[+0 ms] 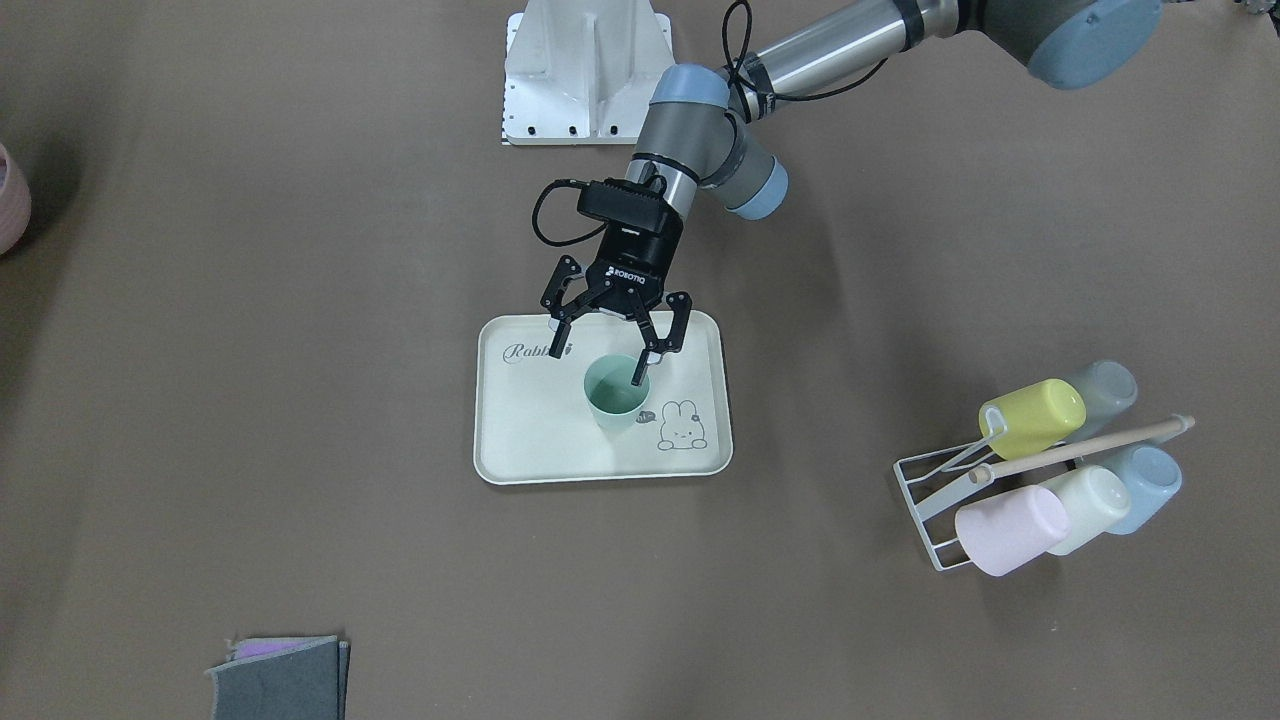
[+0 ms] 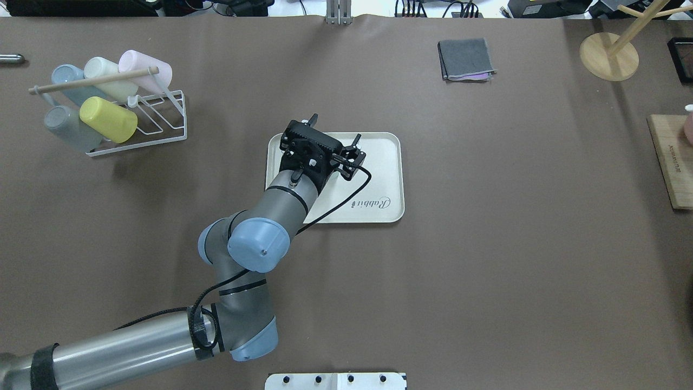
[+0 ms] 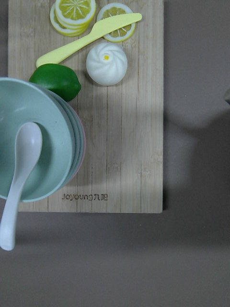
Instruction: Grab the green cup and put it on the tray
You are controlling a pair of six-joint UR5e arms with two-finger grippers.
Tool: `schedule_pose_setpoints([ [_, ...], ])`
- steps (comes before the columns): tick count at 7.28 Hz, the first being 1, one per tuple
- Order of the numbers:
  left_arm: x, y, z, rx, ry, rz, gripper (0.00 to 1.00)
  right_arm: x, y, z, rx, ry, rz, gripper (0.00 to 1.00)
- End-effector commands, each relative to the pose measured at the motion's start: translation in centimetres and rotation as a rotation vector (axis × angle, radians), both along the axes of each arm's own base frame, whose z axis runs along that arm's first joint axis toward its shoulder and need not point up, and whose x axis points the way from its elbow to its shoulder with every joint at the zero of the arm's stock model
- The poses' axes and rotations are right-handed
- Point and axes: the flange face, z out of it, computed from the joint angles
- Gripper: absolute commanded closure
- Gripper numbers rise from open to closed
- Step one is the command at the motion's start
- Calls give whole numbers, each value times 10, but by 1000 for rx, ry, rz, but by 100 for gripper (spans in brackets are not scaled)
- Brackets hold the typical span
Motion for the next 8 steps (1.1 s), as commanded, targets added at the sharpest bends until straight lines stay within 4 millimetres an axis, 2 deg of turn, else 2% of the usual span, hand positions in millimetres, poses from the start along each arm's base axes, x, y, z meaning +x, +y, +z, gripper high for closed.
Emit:
schedule_pose_setpoints([
  [1,-40,-25,19,-105,14,81,3,1,-11,-10,23,6,0,0],
  [2,-81,-35,29,-175,-28,92,3,2,-16,-15,35,14,-2,0],
  [5,-242,-65,-2,-465,-99,183,3,-1,-31,-27,61,16,-11,0],
  [6,-303,-85,8,-545,-92,175,3,-1,-32,-28,63,14,-11,0],
  [7,-361,-106,35,-624,-66,200,3,-1,-32,-28,63,14,-11,0],
  [8,-420,-123,54,-695,-9,227,3,-1,-31,-27,61,14,-11,0],
])
